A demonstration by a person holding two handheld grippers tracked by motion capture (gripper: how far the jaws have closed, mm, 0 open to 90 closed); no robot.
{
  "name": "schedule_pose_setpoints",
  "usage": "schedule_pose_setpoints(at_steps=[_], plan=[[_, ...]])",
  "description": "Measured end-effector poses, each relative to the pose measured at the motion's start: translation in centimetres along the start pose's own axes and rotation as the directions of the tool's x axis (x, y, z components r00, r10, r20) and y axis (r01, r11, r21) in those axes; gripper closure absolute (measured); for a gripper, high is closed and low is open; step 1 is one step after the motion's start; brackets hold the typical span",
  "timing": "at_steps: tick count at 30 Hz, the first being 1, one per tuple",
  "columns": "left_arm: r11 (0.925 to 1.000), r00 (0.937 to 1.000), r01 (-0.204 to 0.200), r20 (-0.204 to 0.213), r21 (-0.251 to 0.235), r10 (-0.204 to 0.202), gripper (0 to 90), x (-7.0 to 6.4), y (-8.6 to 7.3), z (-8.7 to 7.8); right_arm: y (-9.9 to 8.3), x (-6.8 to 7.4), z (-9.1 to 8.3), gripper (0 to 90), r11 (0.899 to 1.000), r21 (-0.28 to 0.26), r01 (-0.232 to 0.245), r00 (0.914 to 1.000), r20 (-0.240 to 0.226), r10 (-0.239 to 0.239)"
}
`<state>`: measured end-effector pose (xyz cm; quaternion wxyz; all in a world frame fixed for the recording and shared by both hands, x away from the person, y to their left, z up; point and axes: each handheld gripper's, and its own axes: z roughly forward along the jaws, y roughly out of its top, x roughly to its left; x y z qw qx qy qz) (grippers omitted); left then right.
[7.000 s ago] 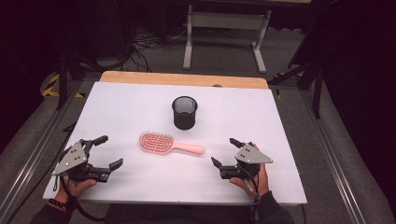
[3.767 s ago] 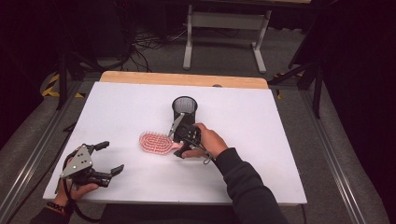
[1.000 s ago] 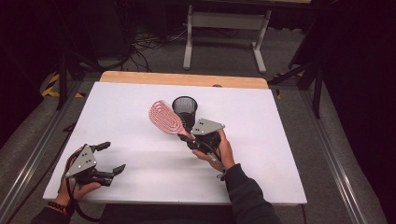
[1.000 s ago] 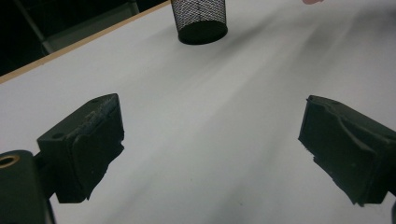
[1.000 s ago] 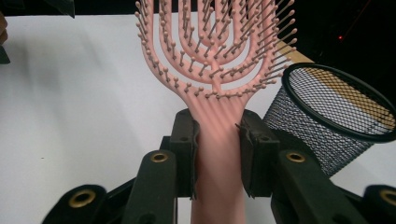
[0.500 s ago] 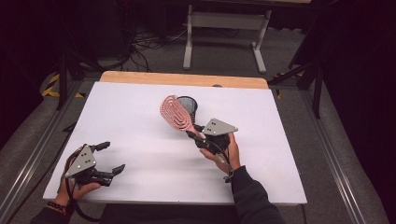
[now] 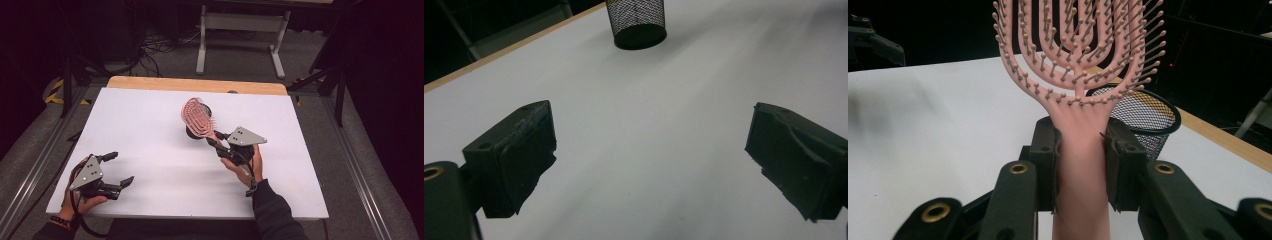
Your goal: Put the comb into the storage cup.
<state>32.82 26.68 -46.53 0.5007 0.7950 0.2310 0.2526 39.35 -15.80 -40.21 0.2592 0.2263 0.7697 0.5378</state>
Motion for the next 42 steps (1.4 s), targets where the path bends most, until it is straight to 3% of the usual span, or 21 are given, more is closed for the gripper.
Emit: schedule_pose_setpoints(at_steps=[18, 29, 32, 35, 39, 42], plan=[[0.9999, 1.0, 0.0, 0.001, 0.011, 0.0, 7.1, -0.2, 0.1, 0.2, -1.0, -1.0, -1.7, 69.6, 0.999, -0.038, -0.013, 0.9982, 0.058, 0.016], [0.9999, 0.9997, 0.013, -0.021, 0.004, -0.013, 9.7, -0.1, 0.3, 0.4, -1.2, -1.2, -2.9, 69.7, 0.997, -0.068, -0.028, 0.9965, 0.076, 0.033], [0.9993, 0.9991, 0.033, -0.028, -0.018, -0.033, 10.3, 0.1, 0.8, 0.6, -1.3, -1.3, -3.2, 69.7, 0.997, -0.069, -0.029, 0.9962, 0.08, 0.035], [0.9992, 0.9992, 0.026, -0.028, -0.031, -0.027, 12.5, -0.1, 1.8, 1.1, -1.4, -1.3, -3.5, 69.7, 0.996, -0.08, -0.029, 0.9954, 0.088, 0.036], [0.9982, 0.9993, 0.037, -0.006, -0.047, -0.037, 12.7, -0.2, 2.9, 1.9, -1.6, -1.3, -3.6, 69.7, 0.996, -0.079, -0.031, 0.9953, 0.09, 0.038], [0.9944, 0.9983, 0.056, 0.018, -0.09, -0.055, 14.8, -0.6, 4.5, 3.0, -1.7, -1.2, -3.7, 69.7, 0.996, -0.077, -0.042, 0.9951, 0.087, 0.049]])
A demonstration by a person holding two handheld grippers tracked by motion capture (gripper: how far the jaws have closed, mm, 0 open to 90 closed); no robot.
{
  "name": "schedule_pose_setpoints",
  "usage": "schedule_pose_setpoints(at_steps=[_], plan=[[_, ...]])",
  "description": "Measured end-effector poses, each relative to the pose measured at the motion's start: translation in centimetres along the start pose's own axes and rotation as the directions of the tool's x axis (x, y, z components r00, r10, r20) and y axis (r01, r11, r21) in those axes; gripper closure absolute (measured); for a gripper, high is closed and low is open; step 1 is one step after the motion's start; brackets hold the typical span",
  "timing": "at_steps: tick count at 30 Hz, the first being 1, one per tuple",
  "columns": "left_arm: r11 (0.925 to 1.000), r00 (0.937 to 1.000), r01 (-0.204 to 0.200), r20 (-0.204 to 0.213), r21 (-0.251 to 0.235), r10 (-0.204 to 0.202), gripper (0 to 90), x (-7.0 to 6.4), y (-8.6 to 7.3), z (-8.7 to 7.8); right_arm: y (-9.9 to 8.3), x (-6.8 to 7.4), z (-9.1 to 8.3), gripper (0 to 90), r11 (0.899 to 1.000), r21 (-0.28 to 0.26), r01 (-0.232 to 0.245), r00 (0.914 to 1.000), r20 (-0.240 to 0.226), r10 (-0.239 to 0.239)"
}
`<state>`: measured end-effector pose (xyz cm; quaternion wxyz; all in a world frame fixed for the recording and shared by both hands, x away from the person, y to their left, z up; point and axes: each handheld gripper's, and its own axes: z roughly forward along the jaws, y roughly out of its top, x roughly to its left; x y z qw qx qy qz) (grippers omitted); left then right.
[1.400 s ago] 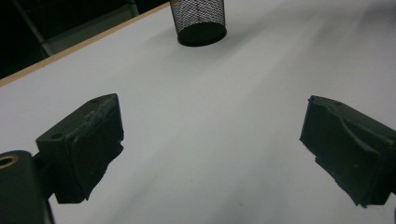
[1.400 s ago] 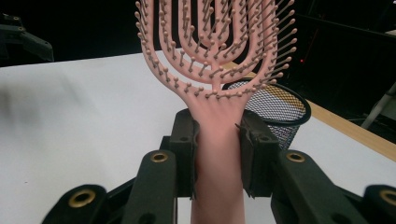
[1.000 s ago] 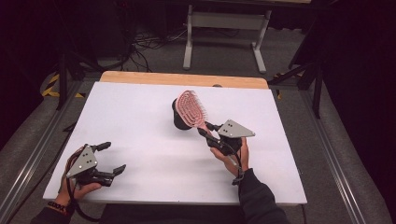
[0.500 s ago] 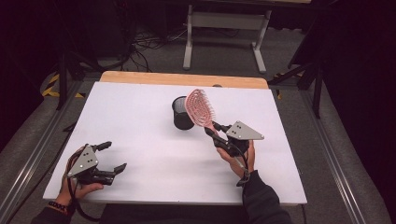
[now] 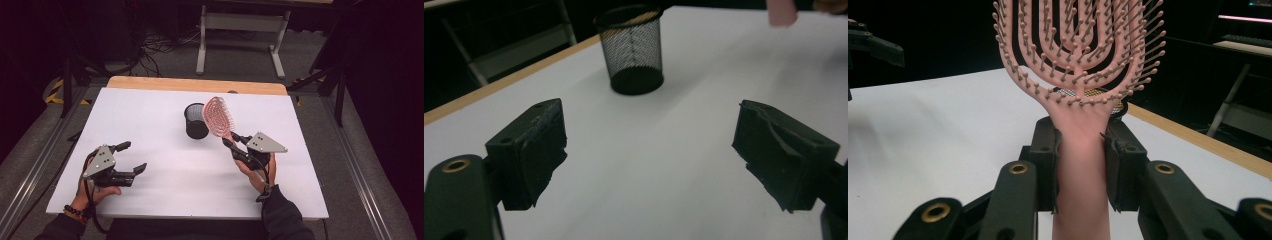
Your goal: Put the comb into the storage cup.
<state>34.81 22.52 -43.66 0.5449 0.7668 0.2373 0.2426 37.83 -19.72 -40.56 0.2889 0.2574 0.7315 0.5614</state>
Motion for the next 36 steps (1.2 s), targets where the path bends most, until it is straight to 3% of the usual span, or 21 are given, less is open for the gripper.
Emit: schedule_pose_setpoints(at_steps=[5, 8, 16, 19, 23, 32, 34, 36], plan=[[0.9988, 0.9991, -0.006, 0.042, -0.049, 0.008, 14.9, -0.5, 2.3, 1.8, 0.0, 0.1, -0.2, 69.7, 1.0, -0.007, -0.023, 0.9997, -0.003, 0.023], [0.9967, 0.9949, 0.027, 0.099, -0.076, -0.02, 13.7, -0.7, 3.7, 2.8, 0.0, 0.2, -0.3, 69.7, 1.0, -0.019, -0.014, 0.9999, -0.01, 0.014], [0.9928, 0.988, -0.024, 0.148, -0.117, 0.042, 13.4, -2.0, 7.7, 5.4, 0.0, 0.8, -0.1, 69.7, 1.0, -0.022, 0.0, 1.0, -0.008, 0.0], [0.9925, 0.986, -0.017, 0.163, -0.121, 0.037, 13.9, -2.3, 8.4, 6.1, 0.0, 1.0, 0.0, 69.7, 1.0, -0.018, 0.005, 1.0, -0.008, -0.005], [0.9897, 0.9793, -0.01, 0.199, -0.143, 0.039, 14.1, -3.2, 10.6, 7.4, -0.1, 1.5, 0.3, 69.7, 1.0, -0.026, 0.016, 0.9998, -0.014, -0.016], [0.9905, 0.9731, 0.02, 0.23, -0.136, 0.012, 14.8, -4.3, 12.8, 9.8, -0.1, 2.2, 0.6, 69.7, 0.999, -0.037, 0.023, 0.9996, -0.016, -0.024], [0.9915, 0.9746, 0.017, 0.223, -0.129, 0.012, 15.0, -4.4, 12.9, 10.0, -0.2, 2.4, 0.7, 69.7, 0.999, -0.041, 0.02, 0.9996, -0.019, -0.02], [0.9916, 0.9808, 0.014, 0.195, -0.129, 0.011, 17.0, -4.9, 13.0, 10.6, -0.3, 2.6, 0.8, 69.7, 0.999, -0.042, 0.03, 0.9994, -0.017, -0.031]])
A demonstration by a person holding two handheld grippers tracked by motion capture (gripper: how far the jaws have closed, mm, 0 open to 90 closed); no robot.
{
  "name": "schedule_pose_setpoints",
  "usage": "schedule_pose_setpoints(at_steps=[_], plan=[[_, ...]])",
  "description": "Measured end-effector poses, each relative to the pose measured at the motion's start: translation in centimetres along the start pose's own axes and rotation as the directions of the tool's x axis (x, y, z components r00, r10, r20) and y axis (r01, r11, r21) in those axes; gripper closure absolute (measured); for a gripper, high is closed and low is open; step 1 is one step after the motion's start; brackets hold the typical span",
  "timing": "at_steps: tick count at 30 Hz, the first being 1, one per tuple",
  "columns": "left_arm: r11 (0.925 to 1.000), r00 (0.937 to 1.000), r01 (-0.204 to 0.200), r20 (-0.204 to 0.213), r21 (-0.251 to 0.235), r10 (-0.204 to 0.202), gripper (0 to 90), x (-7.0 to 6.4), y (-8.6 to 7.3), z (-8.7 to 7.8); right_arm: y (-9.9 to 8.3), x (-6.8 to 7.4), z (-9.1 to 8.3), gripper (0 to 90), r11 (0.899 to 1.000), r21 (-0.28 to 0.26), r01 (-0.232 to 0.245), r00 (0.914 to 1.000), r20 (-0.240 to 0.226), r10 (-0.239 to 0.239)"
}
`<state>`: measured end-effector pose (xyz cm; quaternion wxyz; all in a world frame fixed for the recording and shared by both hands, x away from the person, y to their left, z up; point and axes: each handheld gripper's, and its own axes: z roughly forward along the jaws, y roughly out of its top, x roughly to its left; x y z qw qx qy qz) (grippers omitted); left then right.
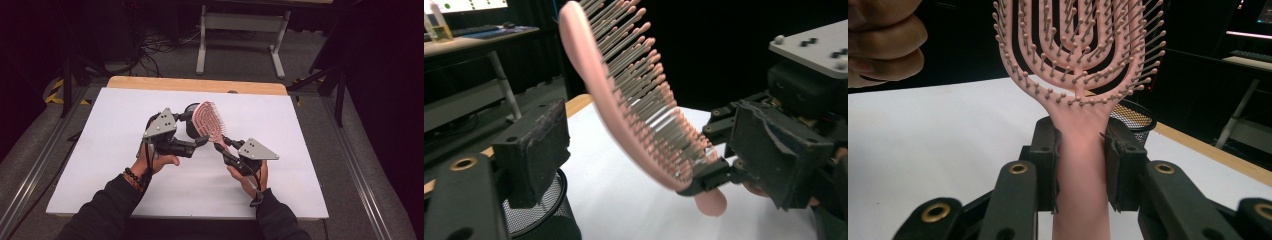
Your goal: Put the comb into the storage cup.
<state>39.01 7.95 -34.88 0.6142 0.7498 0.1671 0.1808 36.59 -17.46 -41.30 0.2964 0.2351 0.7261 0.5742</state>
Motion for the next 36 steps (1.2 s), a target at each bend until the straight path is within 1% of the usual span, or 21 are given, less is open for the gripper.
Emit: schedule_pose_setpoints(at_steps=[2, 3, 4, 6, 8, 9, 10, 11, 13, 14, 16, 17, 18, 20, 22, 23, 26, 27, 30, 34, 36], plan=[[1.0, 0.9999, 0.004, -0.016, 0.006, -0.004, 18.7, -0.2, 0.0, 0.5, 0.0, 0.1, 0.1, 69.7, 1.0, -0.001, 0.001, 1.0, 0.001, -0.001], [1.0, 0.9999, 0.004, -0.016, 0.006, -0.004, 19.9, -0.2, 0.0, 0.5, 0.0, 0.2, 0.2, 69.7, 1.0, -0.003, 0.001, 1.0, -0.001, -0.001], [1.0, 0.9995, 0.008, -0.031, 0.0, -0.008, 21.2, -0.3, 0.1, 0.7, 0.0, 0.3, 0.2, 69.6, 1.0, -0.001, 0.007, 1.0, 0.0, -0.007], [0.9997, 0.9991, 0.021, -0.035, -0.011, -0.022, 23.2, -0.3, 0.1, 0.9, 0.0, 0.4, 0.3, 69.7, 1.0, -0.001, 0.009, 1.0, 0.002, -0.009], [0.9993, 0.9974, 0.026, -0.066, -0.028, -0.028, 26.7, -0.3, 0.0, 1.1, -0.1, 0.5, 0.3, 69.6, 1.0, 0.0, 0.009, 0.9999, 0.01, -0.009], [0.9993, 0.9974, 0.026, -0.066, -0.028, -0.028, 28.4, -0.3, 0.0, 1.1, -0.1, 0.5, 0.4, 69.7, 1.0, -0.001, 0.006, 0.9999, 0.012, -0.006], [0.9987, 0.9946, 0.037, -0.095, -0.035, -0.041, 31.5, -0.3, 0.0, 1.2, -0.2, 0.6, 0.4, 69.6, 1.0, -0.001, 0.005, 0.9999, 0.012, -0.005], [0.998, 0.9938, 0.048, -0.099, -0.041, -0.052, 33.8, -0.3, 0.0, 1.3, -0.2, 0.6, 0.5, 69.6, 1.0, 0.001, 0.01, 0.9997, 0.022, -0.01], [0.9973, 0.9943, 0.058, -0.087, -0.046, -0.061, 40.3, -0.1, 0.1, 1.3, -0.2, 0.7, 0.5, 69.6, 1.0, -0.002, 0.004, 0.9995, 0.031, -0.004], [0.9965, 0.9942, 0.062, -0.085, -0.056, -0.067, 42.4, -0.1, 0.1, 1.4, -0.3, 0.7, 0.5, 69.6, 1.0, -0.003, 0.005, 0.9994, 0.035, -0.004], [0.996, 0.9938, 0.07, -0.082, -0.057, -0.074, 45.6, -0.1, 0.2, 1.4, -0.3, 0.7, 0.6, 69.6, 1.0, -0.003, 0.008, 0.9987, 0.049, -0.008], [0.9956, 0.9938, 0.074, -0.078, -0.058, -0.079, 50.6, 0.0, 0.2, 1.5, -0.3, 0.7, 0.6, 69.6, 1.0, -0.008, 0.003, 0.9988, 0.05, -0.003], [0.9953, 0.9944, 0.077, -0.067, -0.057, -0.081, 52.0, 0.0, 0.3, 1.5, -0.3, 0.7, 0.6, 69.5, 1.0, -0.007, 0.005, 0.9983, 0.058, -0.005], [0.9928, 0.9947, 0.091, -0.041, -0.078, -0.095, 54.4, 0.1, 0.3, 1.6, -0.3, 0.6, 0.6, 69.5, 1.0, -0.01, 0.001, 0.9978, 0.067, -0.001], [0.9925, 0.9946, 0.095, -0.033, -0.076, -0.098, 56.2, 0.3, 0.3, 1.7, -0.3, 0.6, 0.6, 69.4, 1.0, -0.009, 0.005, 0.9975, 0.07, -0.004], [0.9908, 0.9937, 0.108, -0.02, -0.082, -0.11, 56.7, 0.4, 0.3, 1.7, -0.4, 0.6, 0.6, 69.4, 1.0, -0.004, 0.012, 0.9968, 0.079, -0.011], [0.9903, 0.9936, 0.112, -0.009, -0.083, -0.113, 59.5, 0.4, 0.3, 1.7, -0.4, 0.6, 0.6, 69.2, 1.0, 0.002, 0.014, 0.9964, 0.083, -0.014], [0.9892, 0.9934, 0.114, 0.001, -0.092, -0.114, 60.3, 0.4, 0.4, 1.8, -0.4, 0.6, 0.6, 69.2, 1.0, 0.001, 0.016, 0.9962, 0.086, -0.016], [0.9911, 0.9951, 0.099, 0.013, -0.089, -0.098, 62.1, 0.2, 0.7, 1.8, -0.4, 0.7, 0.7, 69.1, 1.0, -0.001, 0.015, 0.9959, 0.089, -0.015], [0.9933, 0.9971, 0.077, 0.011, -0.087, -0.076, 63.2, -0.1, 0.9, 1.8, -0.4, 0.7, 0.7, 68.9, 1.0, -0.001, 0.015, 0.9959, 0.089, -0.015], [0.9934, 0.9972, 0.074, 0.01, -0.088, -0.073, 63.3, -0.1, 1.0, 1.9, -0.3, 0.7, 0.8, 68.2, 1.0, -0.005, 0.011, 0.9963, 0.085, -0.011]])
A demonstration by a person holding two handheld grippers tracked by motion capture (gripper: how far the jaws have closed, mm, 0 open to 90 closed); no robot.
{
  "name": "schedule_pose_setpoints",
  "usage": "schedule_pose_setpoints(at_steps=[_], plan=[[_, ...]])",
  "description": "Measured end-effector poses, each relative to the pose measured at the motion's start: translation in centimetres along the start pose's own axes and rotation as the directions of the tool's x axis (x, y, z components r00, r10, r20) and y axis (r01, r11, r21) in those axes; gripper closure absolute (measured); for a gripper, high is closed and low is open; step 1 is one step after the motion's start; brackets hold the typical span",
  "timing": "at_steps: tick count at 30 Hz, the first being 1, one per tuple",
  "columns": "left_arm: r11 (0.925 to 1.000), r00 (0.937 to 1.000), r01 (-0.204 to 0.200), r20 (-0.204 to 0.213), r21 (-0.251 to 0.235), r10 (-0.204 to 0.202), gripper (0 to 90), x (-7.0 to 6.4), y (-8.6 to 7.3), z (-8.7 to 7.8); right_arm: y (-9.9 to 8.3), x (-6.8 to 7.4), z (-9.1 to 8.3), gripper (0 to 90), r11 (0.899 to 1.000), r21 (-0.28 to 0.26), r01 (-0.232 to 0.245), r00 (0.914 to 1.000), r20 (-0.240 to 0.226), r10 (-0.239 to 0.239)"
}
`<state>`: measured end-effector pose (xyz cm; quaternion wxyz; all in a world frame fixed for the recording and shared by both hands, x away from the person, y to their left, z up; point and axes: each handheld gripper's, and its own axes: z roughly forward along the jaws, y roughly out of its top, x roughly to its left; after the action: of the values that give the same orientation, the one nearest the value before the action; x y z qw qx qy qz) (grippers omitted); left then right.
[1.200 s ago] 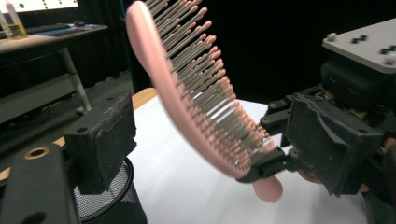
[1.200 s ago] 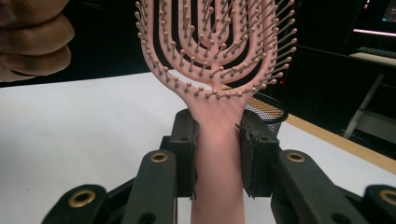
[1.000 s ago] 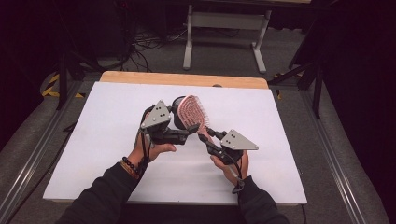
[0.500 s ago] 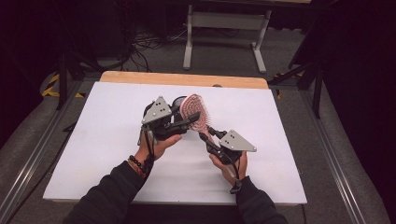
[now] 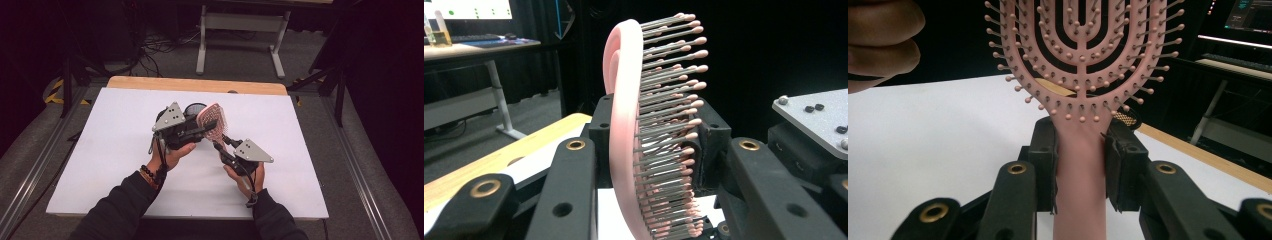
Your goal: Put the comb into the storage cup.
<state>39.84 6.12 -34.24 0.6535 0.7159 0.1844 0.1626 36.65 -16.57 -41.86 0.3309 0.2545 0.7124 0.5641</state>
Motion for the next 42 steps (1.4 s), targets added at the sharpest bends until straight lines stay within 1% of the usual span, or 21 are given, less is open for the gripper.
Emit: schedule_pose_setpoints(at_steps=[3, 4, 8, 9, 10, 11, 12, 13, 14, 15, 16, 21, 23, 25, 26, 27, 32, 35, 38, 40, 42], plan=[[1.0, 1.0, -0.004, -0.009, 0.005, 0.005, 63.5, 0.0, 0.1, 0.0, 0.1, 0.0, -0.1, 65.3, 1.0, -0.006, -0.008, 1.0, -0.001, 0.008], [1.0, 1.0, -0.003, -0.003, -0.004, 0.003, 63.6, 0.1, 0.2, -0.1, 0.3, 0.1, -0.3, 63.9, 1.0, -0.017, -0.002, 1.0, 0.003, 0.002], [0.9999, 0.9998, -0.016, -0.009, -0.002, 0.016, 63.6, -0.1, 0.4, -0.2, 0.1, 0.1, -0.4, 58.1, 1.0, -0.007, 0.026, 0.9996, 0.014, -0.026], [0.9999, 0.9998, -0.016, -0.009, -0.002, 0.016, 63.6, -0.1, 0.4, -0.2, 0.0, 0.1, -0.4, 55.7, 1.0, -0.007, 0.024, 0.9997, 0.011, -0.024], [0.9996, 0.9995, -0.027, -0.015, 0.006, 0.027, 63.6, -0.1, 0.6, -0.2, 0.0, 0.0, -0.5, 54.2, 1.0, -0.007, 0.021, 0.9997, 0.013, -0.021], [0.9994, 0.9993, -0.034, -0.017, 0.0, 0.034, 63.6, -0.2, 0.6, -0.2, 0.0, -0.1, -0.5, 53.0, 1.0, -0.006, 0.022, 0.9996, 0.016, -0.022], [0.9994, 0.9993, -0.034, -0.018, 0.006, 0.034, 63.6, -0.2, 0.7, -0.3, 0.0, -0.2, -0.6, 50.0, 1.0, -0.006, 0.018, 0.9997, 0.02, -0.018], [0.9994, 0.9993, -0.034, -0.018, 0.006, 0.034, 63.6, -0.2, 0.7, -0.3, 0.0, -0.2, -0.6, 50.0, 1.0, -0.006, 0.018, 0.9997, 0.02, -0.018], [0.9994, 0.9992, -0.035, -0.019, 0.007, 0.035, 63.6, -0.2, 0.8, -0.3, -0.1, -0.3, -0.7, 44.5, 1.0, -0.007, 0.009, 0.9997, 0.021, -0.009], [0.9993, 0.999, -0.038, -0.022, 0.005, 0.038, 63.6, -0.2, 0.8, -0.4, -0.1, -0.3, -0.7, 44.5, 1.0, -0.007, 0.009, 0.9997, 0.021, -0.009], [0.999, 0.9987, -0.044, -0.024, 0.003, 0.044, 63.6, -0.2, 0.9, -0.5, -0.1, -0.4, -0.9, 40.3, 1.0, -0.002, 0.012, 0.9999, 0.012, -0.012], [0.9989, 0.9984, -0.046, -0.033, -0.002, 0.046, 63.6, 0.0, 1.2, -0.8, -0.4, -0.4, -1.5, 31.0, 1.0, 0.011, 0.021, 0.9997, -0.012, -0.021], [0.9984, 0.9976, -0.056, -0.04, -0.004, 0.056, 63.6, 0.2, 1.3, -0.9, -0.5, -0.5, -1.8, 29.1, 0.999, 0.019, 0.027, 0.9995, -0.02, -0.027], [0.9986, 0.9979, -0.052, -0.039, -0.007, 0.052, 63.6, 0.2, 1.3, -1.0, -0.6, -0.5, -1.9, 28.2, 0.999, 0.02, 0.028, 0.9994, -0.023, -0.028], [0.9986, 0.9977, -0.053, -0.044, -0.007, 0.052, 63.6, 0.3, 1.4, -1.1, -0.8, -0.5, -2.2, 27.1, 0.999, 0.026, 0.045, 0.9987, -0.025, -0.045], [0.9985, 0.9975, -0.054, -0.047, -0.012, 0.053, 63.6, 0.4, 1.4, -1.2, -0.9, -0.6, -2.3, 26.2, 0.998, 0.03, 0.056, 0.9983, -0.016, -0.055], [0.9982, 0.9966, -0.057, -0.06, -0.019, 0.056, 63.6, 0.7, 1.8, -1.7, -1.5, -1.0, -2.9, 23.5, 0.997, 0.041, 0.069, 0.9976, -0.006, -0.068], [0.9982, 0.9959, -0.056, -0.073, -0.021, 0.054, 63.6, 0.9, 2.0, -2.0, -1.7, -1.2, -3.4, 22.6, 0.997, 0.045, 0.06, 0.9982, -0.001, -0.06], [0.998, 0.9952, -0.058, -0.081, -0.026, 0.056, 63.6, 1.0, 2.2, -2.2, -1.8, -1.4, -3.6, 22.2, 0.997, 0.046, 0.063, 0.998, 0.004, -0.063], [0.9978, 0.9942, -0.066, -0.086, -0.009, 0.065, 63.6, 1.1, 2.6, -2.6, -2.0, -1.6, -3.9, 21.8, 0.997, 0.053, 0.058, 0.9983, 0.003, -0.058], [0.9972, 0.9937, -0.068, -0.091, -0.03, 0.065, 63.6, 1.2, 2.9, -2.8, -2.2, -1.7, -4.1, 21.5, 0.997, 0.057, 0.052, 0.9986, 0.003, -0.052]])
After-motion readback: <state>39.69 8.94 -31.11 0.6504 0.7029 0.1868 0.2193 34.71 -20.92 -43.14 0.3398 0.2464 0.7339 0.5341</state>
